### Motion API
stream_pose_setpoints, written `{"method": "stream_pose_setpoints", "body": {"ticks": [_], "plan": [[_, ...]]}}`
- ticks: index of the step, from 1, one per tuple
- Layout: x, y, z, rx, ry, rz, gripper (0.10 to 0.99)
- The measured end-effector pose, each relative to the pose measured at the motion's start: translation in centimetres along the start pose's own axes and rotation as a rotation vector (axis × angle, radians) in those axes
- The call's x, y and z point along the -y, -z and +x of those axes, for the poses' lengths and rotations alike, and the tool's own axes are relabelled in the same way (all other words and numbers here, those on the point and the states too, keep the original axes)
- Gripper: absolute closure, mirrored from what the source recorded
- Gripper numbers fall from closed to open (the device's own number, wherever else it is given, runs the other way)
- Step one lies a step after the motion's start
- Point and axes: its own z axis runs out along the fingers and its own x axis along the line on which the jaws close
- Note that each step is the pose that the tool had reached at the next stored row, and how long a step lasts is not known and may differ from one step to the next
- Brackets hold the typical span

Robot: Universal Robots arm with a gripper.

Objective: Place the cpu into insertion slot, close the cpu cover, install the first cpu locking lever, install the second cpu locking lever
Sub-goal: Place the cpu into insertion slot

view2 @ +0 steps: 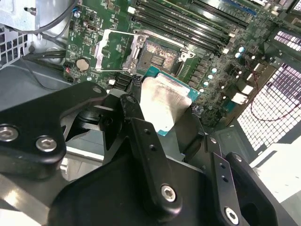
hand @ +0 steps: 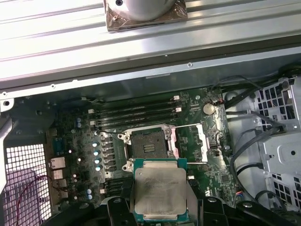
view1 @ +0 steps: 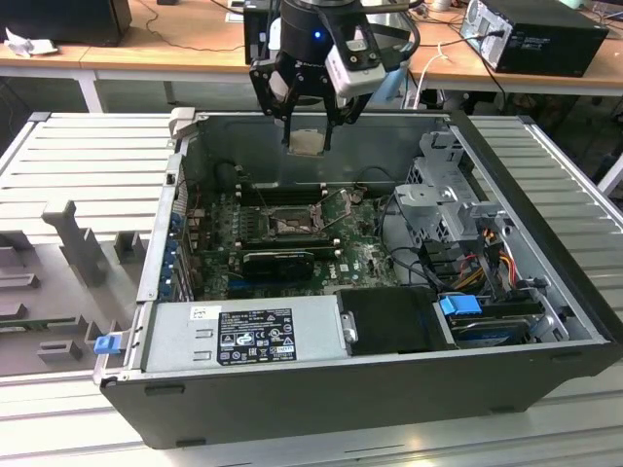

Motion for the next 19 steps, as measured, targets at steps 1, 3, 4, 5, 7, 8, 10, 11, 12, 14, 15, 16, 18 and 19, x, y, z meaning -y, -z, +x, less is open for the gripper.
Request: {"method": "stream_pose_setpoints", "body": {"ticks": [1,3,4,5,7,8,10,11,12,14,15,16,18,19], "plan": [[0.00,0.00,0.00,0.0005,-0.005,0.000,0.557],[0.00,0.00,0.00,0.0013,-0.014,0.000,0.557],[0.00,0.00,0.00,0.0018,-0.020,0.000,0.557],[0.00,0.00,0.00,0.0023,-0.025,0.000,0.557],[0.00,0.00,0.00,0.0030,-0.034,-0.001,0.557],[0.00,0.00,0.00,0.0034,-0.038,-0.001,0.557],[0.00,0.00,0.00,0.0042,-0.046,-0.001,0.557],[0.00,0.00,0.00,0.0044,-0.049,-0.001,0.557],[0.00,0.00,0.00,0.0048,-0.053,-0.001,0.557],[0.00,0.00,0.00,0.0054,-0.060,-0.001,0.557],[0.00,0.00,0.00,0.0057,-0.063,-0.001,0.557],[0.00,0.00,0.00,0.0060,-0.066,-0.001,0.557],[0.00,0.00,0.00,0.0064,-0.071,-0.001,0.557],[0.00,0.00,0.00,0.0066,-0.073,-0.001,0.557]]}}
